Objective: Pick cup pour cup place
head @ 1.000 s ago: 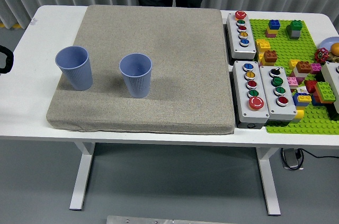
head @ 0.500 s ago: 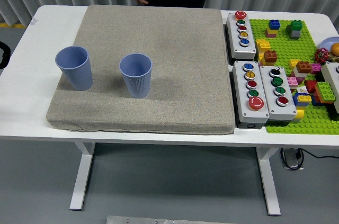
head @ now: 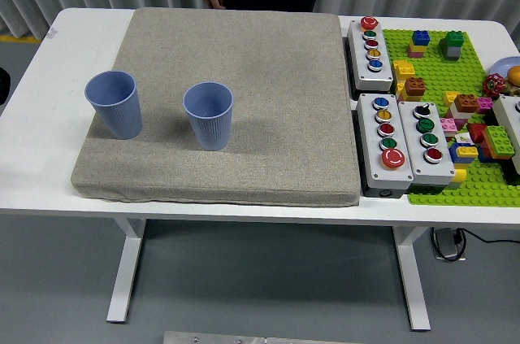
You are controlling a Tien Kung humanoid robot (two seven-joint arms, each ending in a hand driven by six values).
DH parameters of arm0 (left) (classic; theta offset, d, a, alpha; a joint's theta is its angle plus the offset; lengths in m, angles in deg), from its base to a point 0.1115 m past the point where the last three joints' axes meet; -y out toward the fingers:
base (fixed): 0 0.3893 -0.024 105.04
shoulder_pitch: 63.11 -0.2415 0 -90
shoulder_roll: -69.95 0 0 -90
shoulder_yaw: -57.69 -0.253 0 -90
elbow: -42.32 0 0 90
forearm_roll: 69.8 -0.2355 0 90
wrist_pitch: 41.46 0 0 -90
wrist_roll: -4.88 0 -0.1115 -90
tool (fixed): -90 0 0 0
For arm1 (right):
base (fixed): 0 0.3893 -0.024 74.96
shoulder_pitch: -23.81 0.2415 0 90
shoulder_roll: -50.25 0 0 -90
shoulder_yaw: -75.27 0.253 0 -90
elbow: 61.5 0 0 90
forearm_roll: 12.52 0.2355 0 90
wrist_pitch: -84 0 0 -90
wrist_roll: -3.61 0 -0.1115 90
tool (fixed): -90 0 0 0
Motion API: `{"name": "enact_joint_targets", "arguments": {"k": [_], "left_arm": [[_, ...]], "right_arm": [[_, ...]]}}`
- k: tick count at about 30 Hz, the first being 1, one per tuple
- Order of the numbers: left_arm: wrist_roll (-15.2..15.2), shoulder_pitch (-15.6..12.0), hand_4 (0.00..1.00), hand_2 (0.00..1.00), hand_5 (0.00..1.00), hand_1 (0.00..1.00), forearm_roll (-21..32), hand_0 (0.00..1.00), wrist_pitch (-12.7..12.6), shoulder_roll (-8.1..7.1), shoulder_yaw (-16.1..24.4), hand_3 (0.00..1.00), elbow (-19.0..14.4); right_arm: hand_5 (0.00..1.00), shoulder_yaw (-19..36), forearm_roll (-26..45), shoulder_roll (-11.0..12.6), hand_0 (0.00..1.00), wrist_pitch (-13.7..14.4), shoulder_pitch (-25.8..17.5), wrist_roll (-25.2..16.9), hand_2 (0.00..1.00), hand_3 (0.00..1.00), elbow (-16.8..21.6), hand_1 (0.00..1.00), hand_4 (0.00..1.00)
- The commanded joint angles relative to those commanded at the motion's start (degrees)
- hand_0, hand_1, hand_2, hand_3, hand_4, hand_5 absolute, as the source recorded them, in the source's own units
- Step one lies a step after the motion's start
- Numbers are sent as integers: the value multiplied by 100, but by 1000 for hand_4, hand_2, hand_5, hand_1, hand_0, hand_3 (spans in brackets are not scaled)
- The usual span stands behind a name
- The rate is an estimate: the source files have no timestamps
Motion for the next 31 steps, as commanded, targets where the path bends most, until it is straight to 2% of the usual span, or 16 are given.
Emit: {"name": "enact_joint_targets", "arguments": {"k": [25, 26, 28, 31], "left_arm": [[27, -60, 985, 986, 742, 866, -192, 858, -86, 18, 127, 998, -268], [31, -71, 994, 955, 749, 849, -179, 848, -97, 27, 119, 980, -301], [38, -90, 994, 955, 749, 849, -159, 848, -116, 38, 105, 980, -351], [-85, -239, 994, 955, 749, 849, 97, 848, -410, 80, 195, 980, -607]], "right_arm": [[286, -64, 97, 14, 681, 23, 15, -89, 592, 582, 0, 629, 2], [282, -68, 95, 12, 682, 23, 14, -88, 593, 581, 0, 630, 2], [282, -74, 92, 8, 682, 21, 11, -85, 593, 581, 0, 630, 2], [282, -30, 6, -11, 682, 33, -22, -47, 593, 581, 6, 630, 2]]}}
